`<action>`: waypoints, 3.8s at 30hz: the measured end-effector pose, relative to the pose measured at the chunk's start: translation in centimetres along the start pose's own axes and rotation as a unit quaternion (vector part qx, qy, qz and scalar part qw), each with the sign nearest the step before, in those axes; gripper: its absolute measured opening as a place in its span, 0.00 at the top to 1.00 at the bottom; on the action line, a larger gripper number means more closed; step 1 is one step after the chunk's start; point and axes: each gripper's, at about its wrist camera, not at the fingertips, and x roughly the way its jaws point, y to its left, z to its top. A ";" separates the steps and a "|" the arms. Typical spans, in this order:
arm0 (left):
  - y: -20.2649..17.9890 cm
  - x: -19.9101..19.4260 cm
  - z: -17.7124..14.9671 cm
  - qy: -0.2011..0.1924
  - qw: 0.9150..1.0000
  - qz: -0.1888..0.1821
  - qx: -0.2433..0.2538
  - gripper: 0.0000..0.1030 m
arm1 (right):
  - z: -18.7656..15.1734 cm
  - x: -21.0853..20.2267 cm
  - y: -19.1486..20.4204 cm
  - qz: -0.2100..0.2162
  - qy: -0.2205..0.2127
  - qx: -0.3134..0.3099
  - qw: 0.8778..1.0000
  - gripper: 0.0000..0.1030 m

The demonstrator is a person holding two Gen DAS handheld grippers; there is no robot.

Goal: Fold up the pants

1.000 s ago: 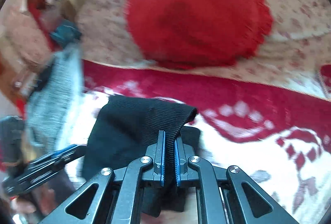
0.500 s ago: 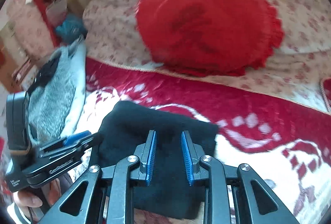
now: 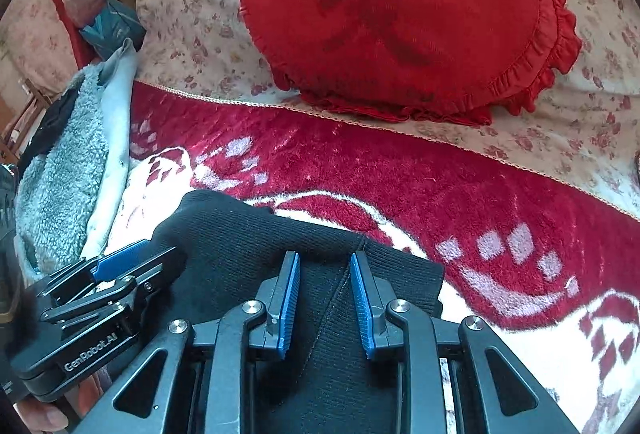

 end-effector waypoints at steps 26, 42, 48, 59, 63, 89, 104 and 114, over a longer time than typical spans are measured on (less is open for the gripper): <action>-0.5 -2.8 -5.3 0.012 1.000 -0.003 0.006 0.47 | -7.5 -5.4 0.4 -0.007 0.006 -0.017 1.000 0.77; 1.1 -3.7 -4.1 0.022 0.999 -0.027 -0.029 0.47 | -5.9 -7.4 0.0 -0.063 -0.023 -0.006 0.998 0.75; 1.7 -3.4 -3.9 0.033 0.998 -0.039 -0.037 0.47 | -5.8 -6.9 -0.3 -0.066 -0.017 -0.004 0.998 0.71; 2.0 -3.1 -3.4 0.038 0.997 -0.056 -0.048 0.31 | -5.7 -6.5 -1.0 -0.063 -0.013 0.012 0.998 0.59; 2.6 -2.4 -3.3 0.055 0.994 -0.074 -0.057 0.24 | -5.8 -6.2 -2.1 -0.047 -0.007 0.030 0.998 0.53; -0.3 -0.4 0.7 0.042 0.989 -0.144 -0.019 0.40 | -3.7 -4.0 -5.2 0.099 -0.049 0.113 0.987 0.68; -0.7 3.6 3.0 0.047 0.995 -0.085 -0.005 0.28 | 0.5 -2.3 -4.6 -0.094 -0.028 0.032 0.995 0.55; -0.3 -0.3 0.9 -0.001 0.999 -0.025 0.022 0.28 | -0.3 -5.8 -2.0 -0.087 -0.059 0.001 0.994 0.55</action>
